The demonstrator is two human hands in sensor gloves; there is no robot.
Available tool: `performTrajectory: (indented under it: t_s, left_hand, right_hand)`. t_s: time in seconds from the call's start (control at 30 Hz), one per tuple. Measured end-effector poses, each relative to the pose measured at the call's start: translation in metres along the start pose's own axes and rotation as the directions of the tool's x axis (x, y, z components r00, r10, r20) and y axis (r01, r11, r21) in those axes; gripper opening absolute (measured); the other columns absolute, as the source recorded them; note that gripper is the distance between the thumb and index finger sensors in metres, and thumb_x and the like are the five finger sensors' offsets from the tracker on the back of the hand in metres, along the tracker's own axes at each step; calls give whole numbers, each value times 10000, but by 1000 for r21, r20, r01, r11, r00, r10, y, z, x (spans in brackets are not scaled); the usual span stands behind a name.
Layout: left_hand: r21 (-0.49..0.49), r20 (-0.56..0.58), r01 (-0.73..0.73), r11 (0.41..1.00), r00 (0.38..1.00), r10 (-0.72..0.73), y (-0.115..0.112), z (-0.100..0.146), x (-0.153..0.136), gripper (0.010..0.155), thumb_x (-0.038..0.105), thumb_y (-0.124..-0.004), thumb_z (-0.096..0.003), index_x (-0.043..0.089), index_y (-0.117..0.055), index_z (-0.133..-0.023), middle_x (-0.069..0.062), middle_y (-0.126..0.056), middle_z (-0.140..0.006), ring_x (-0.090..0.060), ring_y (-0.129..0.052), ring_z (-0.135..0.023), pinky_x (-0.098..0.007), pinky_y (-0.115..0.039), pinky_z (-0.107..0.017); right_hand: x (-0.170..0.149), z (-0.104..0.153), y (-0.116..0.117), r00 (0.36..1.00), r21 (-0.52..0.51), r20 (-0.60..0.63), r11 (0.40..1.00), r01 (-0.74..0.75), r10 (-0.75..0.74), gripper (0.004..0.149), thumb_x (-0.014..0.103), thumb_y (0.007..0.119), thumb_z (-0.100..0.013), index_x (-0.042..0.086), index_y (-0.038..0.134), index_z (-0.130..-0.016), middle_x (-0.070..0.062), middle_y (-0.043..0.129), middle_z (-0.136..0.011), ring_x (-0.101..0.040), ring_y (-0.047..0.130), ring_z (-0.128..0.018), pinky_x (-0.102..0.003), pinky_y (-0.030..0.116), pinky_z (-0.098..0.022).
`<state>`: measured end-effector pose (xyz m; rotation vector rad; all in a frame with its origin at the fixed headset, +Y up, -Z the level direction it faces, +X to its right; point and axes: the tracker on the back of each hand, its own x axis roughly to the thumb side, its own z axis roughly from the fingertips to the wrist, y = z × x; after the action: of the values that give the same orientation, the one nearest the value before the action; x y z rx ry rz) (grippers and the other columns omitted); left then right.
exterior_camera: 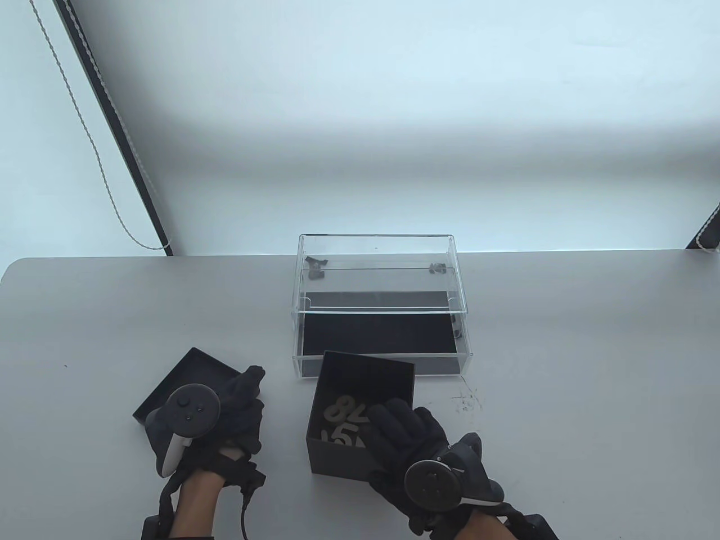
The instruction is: Pour number blocks into a drawer
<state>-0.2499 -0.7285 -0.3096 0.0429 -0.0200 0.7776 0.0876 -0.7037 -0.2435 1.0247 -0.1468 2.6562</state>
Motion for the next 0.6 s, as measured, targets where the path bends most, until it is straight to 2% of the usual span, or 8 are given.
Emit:
performTrajectory:
  t_s: [0.37, 0.6]
  left_hand:
    - [-31, -22, -17, 999, 1000, 16, -2, 1, 0, 601, 384, -705, -476, 234, -609, -1051, -168, -690, -1117, -465, -635, -997, -692, -515, -698]
    - [-45, -31, -27, 999, 999, 26, -3, 1, 0, 602, 386, -704, -477, 232, -609, -1051, -173, -690, -1115, -468, -636, -995, -694, -513, -697]
  right_hand:
    - [3, -5, -4, 998, 3, 2, 998, -57, 57, 595, 429, 821, -433, 151, 638, -926, -129, 767, -916, -417, 698, -854, -612, 684, -556]
    - [2, -6, -4, 998, -6, 15, 998, -55, 55, 512, 380, 843, -423, 140, 712, -856, -123, 851, -800, -389, 788, -741, -572, 747, -492]
